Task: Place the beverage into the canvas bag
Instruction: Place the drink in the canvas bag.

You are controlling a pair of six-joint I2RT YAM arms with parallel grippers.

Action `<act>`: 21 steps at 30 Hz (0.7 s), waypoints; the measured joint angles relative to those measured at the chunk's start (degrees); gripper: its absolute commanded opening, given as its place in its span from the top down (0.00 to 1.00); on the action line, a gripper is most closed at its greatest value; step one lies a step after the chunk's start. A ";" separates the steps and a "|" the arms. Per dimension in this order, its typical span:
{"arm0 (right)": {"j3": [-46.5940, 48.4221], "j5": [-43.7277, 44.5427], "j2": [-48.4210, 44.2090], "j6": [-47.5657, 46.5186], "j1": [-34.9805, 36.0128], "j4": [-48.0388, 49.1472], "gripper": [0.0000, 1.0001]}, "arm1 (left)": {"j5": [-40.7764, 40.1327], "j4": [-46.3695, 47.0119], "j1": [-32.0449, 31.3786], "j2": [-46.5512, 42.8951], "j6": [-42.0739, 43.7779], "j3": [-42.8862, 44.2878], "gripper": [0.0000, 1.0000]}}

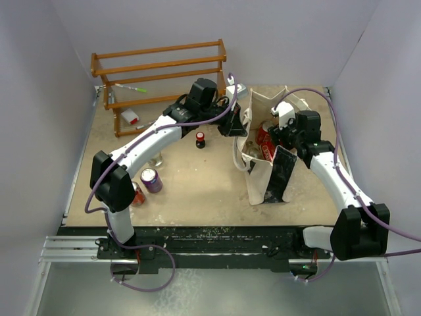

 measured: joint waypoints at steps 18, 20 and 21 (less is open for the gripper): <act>0.02 -1.49 -0.48 1.16 0.57 -1.14 0.20 | -0.02 -0.02 0.00 -0.11 0.00 -0.02 1.00; 0.02 -1.57 -0.48 1.18 0.57 -1.18 0.17 | -0.02 -0.02 0.02 -0.11 0.00 -0.02 1.00; 0.02 -1.62 -0.48 1.20 0.57 -1.25 0.16 | -0.02 -0.02 0.02 -0.11 0.02 -0.02 1.00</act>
